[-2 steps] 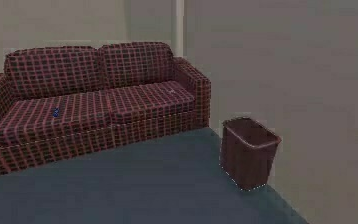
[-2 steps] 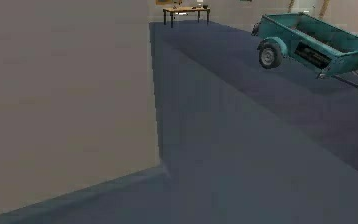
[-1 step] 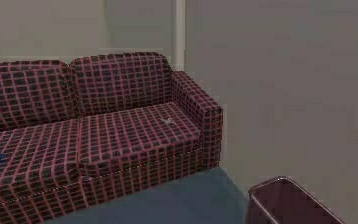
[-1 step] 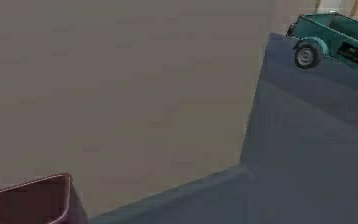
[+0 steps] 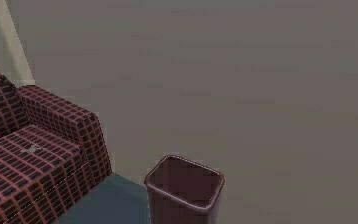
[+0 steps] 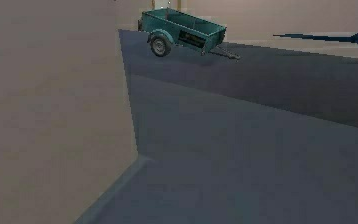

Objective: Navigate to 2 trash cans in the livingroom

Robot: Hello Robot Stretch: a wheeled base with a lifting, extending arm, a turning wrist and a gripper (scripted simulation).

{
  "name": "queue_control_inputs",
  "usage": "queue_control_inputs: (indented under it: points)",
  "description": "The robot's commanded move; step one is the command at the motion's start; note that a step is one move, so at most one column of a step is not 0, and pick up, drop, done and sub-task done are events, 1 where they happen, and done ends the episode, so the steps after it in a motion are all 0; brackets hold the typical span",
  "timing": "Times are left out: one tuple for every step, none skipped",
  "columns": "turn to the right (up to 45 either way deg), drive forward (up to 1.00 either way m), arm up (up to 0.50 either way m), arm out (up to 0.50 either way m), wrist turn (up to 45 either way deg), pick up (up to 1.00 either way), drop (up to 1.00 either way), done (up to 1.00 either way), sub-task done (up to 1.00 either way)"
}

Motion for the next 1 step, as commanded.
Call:
queue_control_inputs:
  points:
    - [0.0,0.0,0.0,0.0,0.0,0.0,0.0,1.0,0.0]
